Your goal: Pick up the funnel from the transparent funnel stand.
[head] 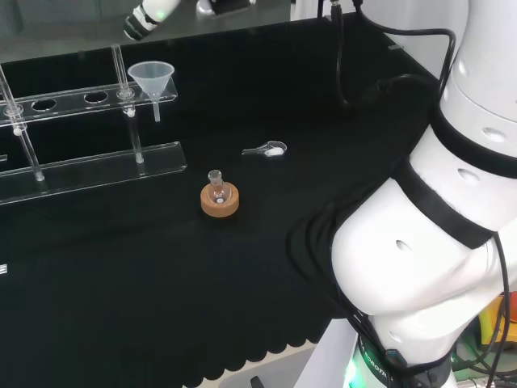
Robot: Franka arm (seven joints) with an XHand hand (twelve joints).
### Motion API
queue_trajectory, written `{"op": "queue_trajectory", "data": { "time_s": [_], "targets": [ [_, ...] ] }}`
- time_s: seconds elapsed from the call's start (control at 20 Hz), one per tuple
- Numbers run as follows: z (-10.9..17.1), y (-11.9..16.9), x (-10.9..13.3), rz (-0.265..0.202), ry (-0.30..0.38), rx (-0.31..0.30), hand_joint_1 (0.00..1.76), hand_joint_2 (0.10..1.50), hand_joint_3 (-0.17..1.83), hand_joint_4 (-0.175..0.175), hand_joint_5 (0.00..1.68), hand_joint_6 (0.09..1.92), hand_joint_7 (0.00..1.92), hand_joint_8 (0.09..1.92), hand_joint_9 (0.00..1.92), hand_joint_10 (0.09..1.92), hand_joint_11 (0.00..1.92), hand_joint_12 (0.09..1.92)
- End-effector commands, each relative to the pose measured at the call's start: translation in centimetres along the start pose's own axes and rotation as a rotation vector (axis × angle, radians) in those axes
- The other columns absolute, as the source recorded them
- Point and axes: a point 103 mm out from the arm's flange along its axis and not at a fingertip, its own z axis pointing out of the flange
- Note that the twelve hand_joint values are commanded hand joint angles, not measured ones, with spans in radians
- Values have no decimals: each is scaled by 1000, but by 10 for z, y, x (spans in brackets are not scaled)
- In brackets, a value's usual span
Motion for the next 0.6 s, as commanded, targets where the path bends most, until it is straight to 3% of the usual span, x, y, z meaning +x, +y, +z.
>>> {"op": "queue_trajectory", "data": {
  "time_s": [0.05,0.4,0.6],
  "targets": [
    [38,37,21,55,32,75,358,633,-31,-27,0,87,0,87,0,87,0,646],
    [64,68,25,106,75,75,362,628,-22,-26,0,87,0,87,0,87,0,596],
    [70,83,16,141,100,71,374,640,-15,-36,0,87,0,87,0,87,0,584]
  ]
}}
